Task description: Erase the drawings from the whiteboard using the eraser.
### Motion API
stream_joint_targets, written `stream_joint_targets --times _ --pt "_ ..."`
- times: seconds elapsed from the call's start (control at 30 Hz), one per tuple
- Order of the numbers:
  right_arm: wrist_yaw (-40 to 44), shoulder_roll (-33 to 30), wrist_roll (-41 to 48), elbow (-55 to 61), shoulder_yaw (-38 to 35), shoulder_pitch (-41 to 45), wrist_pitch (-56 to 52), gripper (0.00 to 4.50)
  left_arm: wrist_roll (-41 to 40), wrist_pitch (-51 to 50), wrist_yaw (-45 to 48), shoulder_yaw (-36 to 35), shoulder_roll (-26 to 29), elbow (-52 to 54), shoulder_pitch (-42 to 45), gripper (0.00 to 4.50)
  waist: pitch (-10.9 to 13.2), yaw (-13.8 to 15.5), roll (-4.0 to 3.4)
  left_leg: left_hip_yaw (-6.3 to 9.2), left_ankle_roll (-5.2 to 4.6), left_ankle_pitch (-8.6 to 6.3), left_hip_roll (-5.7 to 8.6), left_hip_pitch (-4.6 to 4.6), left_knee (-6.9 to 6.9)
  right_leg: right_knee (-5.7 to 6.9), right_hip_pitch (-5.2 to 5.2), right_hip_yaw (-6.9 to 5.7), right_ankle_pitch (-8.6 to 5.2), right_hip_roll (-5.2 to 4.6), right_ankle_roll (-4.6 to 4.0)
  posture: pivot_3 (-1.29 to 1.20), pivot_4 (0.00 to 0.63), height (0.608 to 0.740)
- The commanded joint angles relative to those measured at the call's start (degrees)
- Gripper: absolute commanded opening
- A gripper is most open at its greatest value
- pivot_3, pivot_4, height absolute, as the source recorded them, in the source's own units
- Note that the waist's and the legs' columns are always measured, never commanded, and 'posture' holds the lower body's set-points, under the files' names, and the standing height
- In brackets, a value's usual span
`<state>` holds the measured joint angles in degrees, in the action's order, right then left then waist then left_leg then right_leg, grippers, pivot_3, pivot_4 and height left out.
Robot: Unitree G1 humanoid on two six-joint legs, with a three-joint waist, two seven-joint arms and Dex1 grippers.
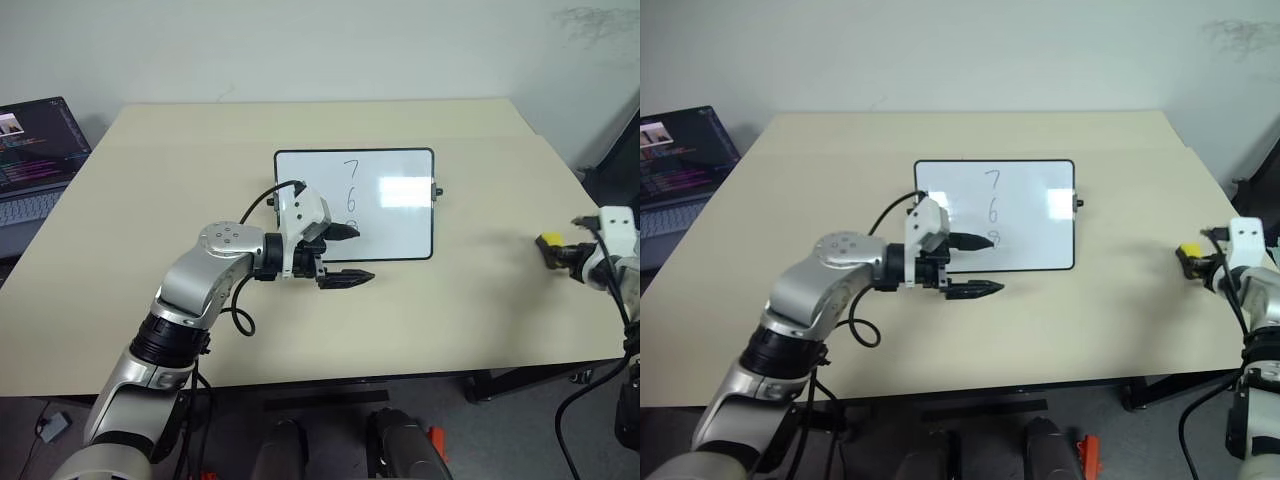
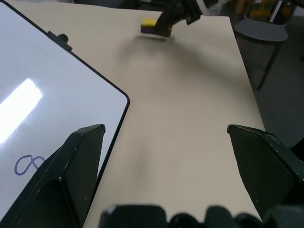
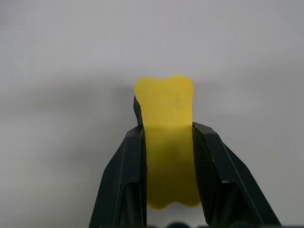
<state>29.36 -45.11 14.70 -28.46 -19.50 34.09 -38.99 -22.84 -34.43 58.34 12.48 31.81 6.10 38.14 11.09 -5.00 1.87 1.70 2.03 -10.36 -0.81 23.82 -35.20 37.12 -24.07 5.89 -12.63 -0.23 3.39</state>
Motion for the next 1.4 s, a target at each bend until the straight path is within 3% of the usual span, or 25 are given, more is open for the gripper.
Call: stream_joint_targets --times 0.03,0.33,0.7,0.93,1.1,1.4 --pt "-2.1 -0.2 3.4 13.0 -3.3 -0.4 -5.3 0.99 -0.2 1.0 0.4 -2.5 1.1 0.8 0.2 4.50 0.0 0.0 0.00 0.00 0.00 0.00 0.00 -0.02 0.00 0.01 0.00 0.00 0.00 0.00 0.00 0.00 0.150 0.740" --pt "-3.4 6.4 7.9 31.2 1.2 2.5 -9.5 0.99 -1.6 -1.0 -0.9 -8.7 5.3 0.8 -1.9 4.50 0.0 -0.2 0.00 -0.01 0.00 0.00 -0.02 0.01 -0.03 -0.03 -0.01 0.00 0.00 0.00 -0.01 0.00 0.150 0.740" --pt "-1.8 13.6 5.4 34.7 12.6 10.2 -0.4 0.99 -2.4 -3.9 -6.3 -19.3 12.4 4.3 -8.5 4.50 0.0 0.1 0.01 0.04 0.00 0.00 -0.06 0.06 -0.01 -0.04 -0.06 -0.09 -0.01 -0.01 -0.03 0.00 0.150 0.740" --pt "-3.4 22.2 -1.6 27.5 21.4 15.4 11.3 0.99 -2.9 -4.3 -8.2 -23.6 15.6 4.1 -8.4 4.50 0.0 0.1 0.01 0.08 0.00 0.00 -0.07 0.07 0.00 -0.05 -0.05 -0.15 -0.01 0.00 -0.05 0.00 0.150 0.740" --pt "-1.3 24.5 -8.8 20.3 28.4 17.8 20.7 0.99 -4.0 -5.6 -8.7 -23.8 15.8 5.9 -8.5 4.50 0.0 0.3 0.02 0.11 0.00 0.00 -0.07 0.10 0.02 -0.06 -0.07 -0.20 -0.02 0.00 -0.05 0.00 0.150 0.740" --pt "1.6 27.9 -14.3 -0.3 31.6 25.7 28.1 0.99 -6.0 -7.8 -9.8 -23.3 16.0 10.1 -9.9 4.50 0.0 0.0 0.04 0.14 0.00 0.00 -0.08 0.09 0.02 -0.04 -0.07 -0.22 -0.01 0.00 -0.07 0.00 0.150 0.740"
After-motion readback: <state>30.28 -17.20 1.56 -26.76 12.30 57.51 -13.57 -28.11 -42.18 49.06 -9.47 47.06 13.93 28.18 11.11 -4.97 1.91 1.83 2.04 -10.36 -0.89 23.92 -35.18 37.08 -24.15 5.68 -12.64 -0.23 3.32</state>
